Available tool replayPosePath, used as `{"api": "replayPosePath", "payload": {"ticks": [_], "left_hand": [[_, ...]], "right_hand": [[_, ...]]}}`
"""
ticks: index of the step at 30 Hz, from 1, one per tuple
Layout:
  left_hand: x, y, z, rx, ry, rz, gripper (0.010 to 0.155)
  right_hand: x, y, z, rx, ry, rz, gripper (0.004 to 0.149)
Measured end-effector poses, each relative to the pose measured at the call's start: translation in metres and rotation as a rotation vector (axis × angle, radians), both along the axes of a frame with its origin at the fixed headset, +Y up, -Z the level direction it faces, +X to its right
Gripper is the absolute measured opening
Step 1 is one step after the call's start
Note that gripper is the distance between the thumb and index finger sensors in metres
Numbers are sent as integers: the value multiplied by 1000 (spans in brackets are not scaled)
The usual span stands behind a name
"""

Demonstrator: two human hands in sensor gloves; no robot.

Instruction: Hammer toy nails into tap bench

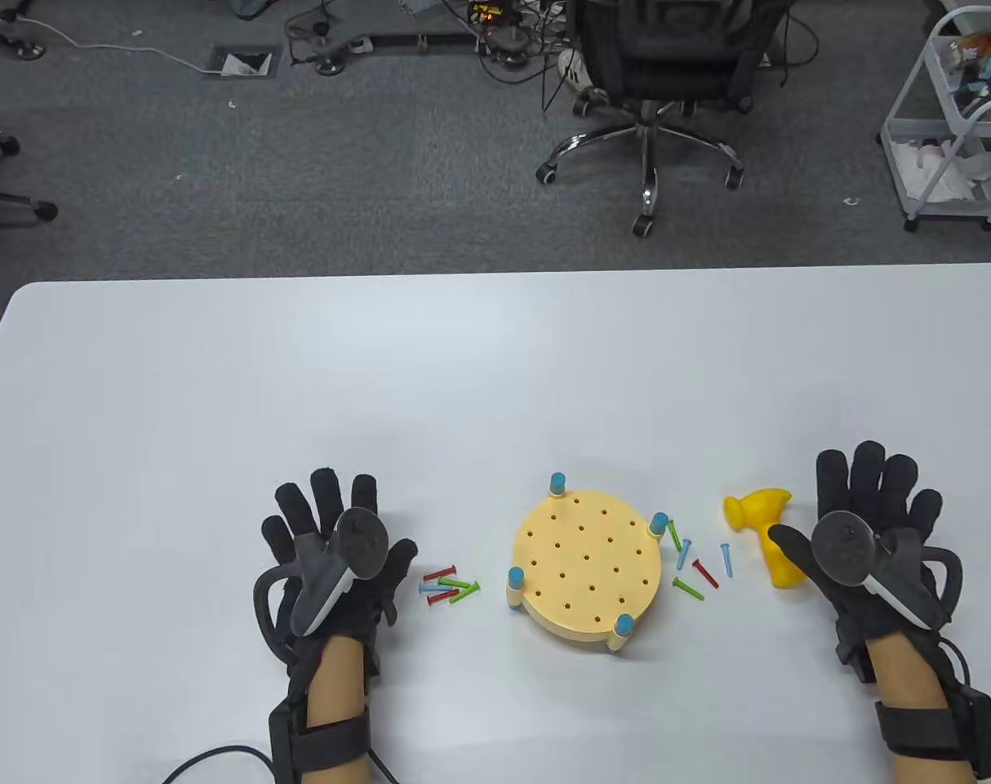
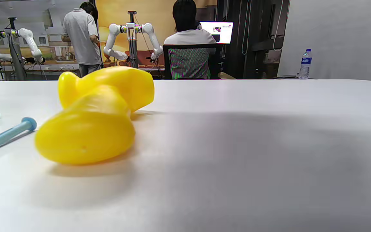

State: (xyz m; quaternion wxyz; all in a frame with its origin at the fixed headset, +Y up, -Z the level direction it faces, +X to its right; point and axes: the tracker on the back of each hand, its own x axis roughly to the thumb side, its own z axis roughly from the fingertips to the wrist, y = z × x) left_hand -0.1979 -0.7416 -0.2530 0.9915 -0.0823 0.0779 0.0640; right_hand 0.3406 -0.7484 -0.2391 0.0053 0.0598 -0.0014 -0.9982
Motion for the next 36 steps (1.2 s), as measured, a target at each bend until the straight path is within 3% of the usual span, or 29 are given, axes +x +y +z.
{"api": "replayPosePath", "payload": {"ticks": [36], "left_hand": [[8, -1, -1, -15, -46, 27, 85]], "right_hand": [[-4, -3, -1, -21, 22, -21, 97]]}}
